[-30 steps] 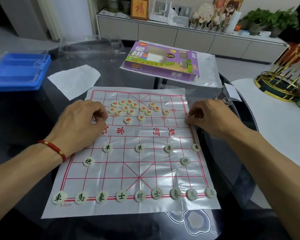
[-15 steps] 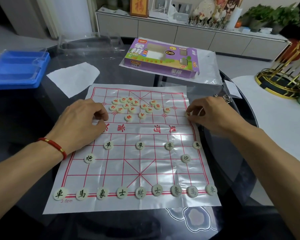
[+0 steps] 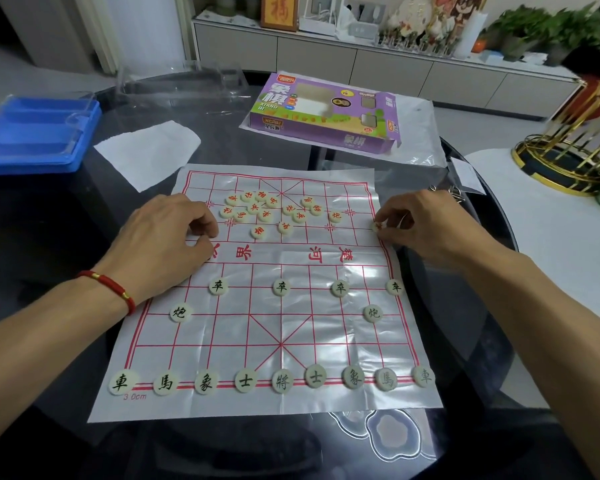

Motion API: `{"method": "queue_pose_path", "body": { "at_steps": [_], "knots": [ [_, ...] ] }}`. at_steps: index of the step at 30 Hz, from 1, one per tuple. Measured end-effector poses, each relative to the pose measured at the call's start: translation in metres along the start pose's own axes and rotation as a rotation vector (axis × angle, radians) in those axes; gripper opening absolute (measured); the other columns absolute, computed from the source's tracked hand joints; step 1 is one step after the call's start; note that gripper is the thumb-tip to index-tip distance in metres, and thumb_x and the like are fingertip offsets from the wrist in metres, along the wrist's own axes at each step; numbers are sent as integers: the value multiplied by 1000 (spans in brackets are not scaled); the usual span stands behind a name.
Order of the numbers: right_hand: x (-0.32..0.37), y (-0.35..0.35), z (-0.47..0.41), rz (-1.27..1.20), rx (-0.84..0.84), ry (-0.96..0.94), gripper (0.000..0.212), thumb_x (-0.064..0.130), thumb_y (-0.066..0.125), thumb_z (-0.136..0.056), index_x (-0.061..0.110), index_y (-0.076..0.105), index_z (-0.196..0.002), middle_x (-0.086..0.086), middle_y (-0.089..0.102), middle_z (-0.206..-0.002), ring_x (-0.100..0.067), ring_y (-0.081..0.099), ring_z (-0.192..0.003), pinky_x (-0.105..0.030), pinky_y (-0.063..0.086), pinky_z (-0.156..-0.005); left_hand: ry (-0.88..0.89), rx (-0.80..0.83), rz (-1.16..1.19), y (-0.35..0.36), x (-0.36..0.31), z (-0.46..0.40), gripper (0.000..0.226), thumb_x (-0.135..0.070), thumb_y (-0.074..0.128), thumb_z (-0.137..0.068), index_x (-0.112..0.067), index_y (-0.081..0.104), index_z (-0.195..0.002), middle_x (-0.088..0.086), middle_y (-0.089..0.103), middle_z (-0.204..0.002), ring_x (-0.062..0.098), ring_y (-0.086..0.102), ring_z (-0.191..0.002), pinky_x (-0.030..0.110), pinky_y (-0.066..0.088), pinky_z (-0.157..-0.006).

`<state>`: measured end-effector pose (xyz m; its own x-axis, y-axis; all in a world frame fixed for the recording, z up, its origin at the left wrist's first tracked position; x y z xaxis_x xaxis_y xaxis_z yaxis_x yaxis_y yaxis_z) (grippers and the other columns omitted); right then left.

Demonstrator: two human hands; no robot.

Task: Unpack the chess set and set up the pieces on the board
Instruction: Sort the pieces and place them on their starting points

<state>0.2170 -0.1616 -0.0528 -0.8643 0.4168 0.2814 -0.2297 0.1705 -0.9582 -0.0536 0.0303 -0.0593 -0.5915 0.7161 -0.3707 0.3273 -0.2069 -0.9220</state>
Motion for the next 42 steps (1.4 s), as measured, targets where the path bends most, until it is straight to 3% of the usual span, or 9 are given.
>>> {"method": "queue_pose_path", "body": {
  "at_steps": [10, 15, 21, 25, 30, 34, 36, 40, 42],
  "knots": [
    [-2, -1, 0, -4, 5, 13, 26, 32, 79, -87, 21, 73, -110, 8, 69, -90, -8, 65, -79, -33, 58, -76, 1, -3, 0, 1, -1, 0, 13, -21, 70, -89, -24, 68, -101, -3, 60, -101, 15, 52, -97, 35, 50, -87],
    [47, -5, -4, -8, -149, -146, 21, 29, 73, -92, 17, 74, -109, 3, 71, -93, -13, 65, -79, -38, 58, -74, -3, -9, -2, 1, 0, 0, 12, -22, 69, -90, -24, 69, -102, -4, 60, -101, 14, 52, -97, 34, 50, -87],
    [115, 33, -19, 58, -36, -356, 35, 30, 65, -97, 27, 66, -132, 1, 64, -118, -16, 61, -94, -34, 57, -78, -11, -12, 12, 1, 2, 2, 14, -23, 69, -90, -26, 69, -104, -6, 61, -103, 13, 53, -98, 36, 52, -90],
    [113, 35, -18, 77, 5, -372, 31, 33, 65, -97, 31, 70, -127, 2, 65, -113, -19, 63, -96, -40, 58, -78, 10, -15, 17, 2, 4, 2, 15, -24, 68, -91, -26, 69, -106, -6, 62, -104, 13, 53, -99, 35, 52, -90],
    [89, 17, -14, 74, 64, -337, 22, 26, 69, -94, 29, 77, -115, 4, 70, -102, -12, 62, -85, -35, 55, -71, 15, -9, 21, 3, 6, 1, 16, -25, 69, -90, -27, 69, -106, -6, 62, -105, 12, 53, -98, 33, 52, -88],
    [66, 10, -10, 4, 85, -238, 22, 21, 74, -91, 27, 79, -112, 7, 74, -106, -5, 65, -80, -8, 48, -70, 23, -6, 23, 3, 7, 0, 15, -25, 69, -90, -29, 69, -104, -7, 62, -104, 12, 53, -97, 35, 53, -88],
    [61, 12, -10, -16, 73, -213, 23, 21, 75, -90, 27, 79, -112, 8, 75, -106, -2, 65, -79, -4, 47, -68, 21, -6, 24, 3, 7, 0, 14, -26, 69, -90, -29, 69, -103, -7, 62, -104, 13, 53, -97, 35, 53, -88],
    [58, 12, -12, -29, 18, -181, 21, 24, 77, -89, 24, 76, -110, 6, 75, -100, -7, 69, -82, -29, 60, -79, 21, -1, 21, 4, 7, -1, 14, -25, 69, -90, -27, 69, -104, -5, 62, -105, 14, 54, -98, 35, 53, -88],
    [59, 13, -13, -29, 21, -165, 22, 26, 78, -88, 23, 75, -110, 6, 74, -98, -8, 68, -81, -32, 61, -79, 24, 0, 18, 4, 7, -1, 14, -25, 69, -90, -27, 69, -104, -5, 63, -105, 14, 54, -99, 35, 52, -88]
  ]
}}
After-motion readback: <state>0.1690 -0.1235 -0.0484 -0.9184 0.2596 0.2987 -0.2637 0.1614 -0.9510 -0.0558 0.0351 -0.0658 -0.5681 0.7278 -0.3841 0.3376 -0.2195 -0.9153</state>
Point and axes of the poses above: each hand's wrist, its own z-axis away from the middle knuckle, its own y-axis out of the palm, x = y × z, the point moved 6 cm from there along -z, towards the middle knuckle
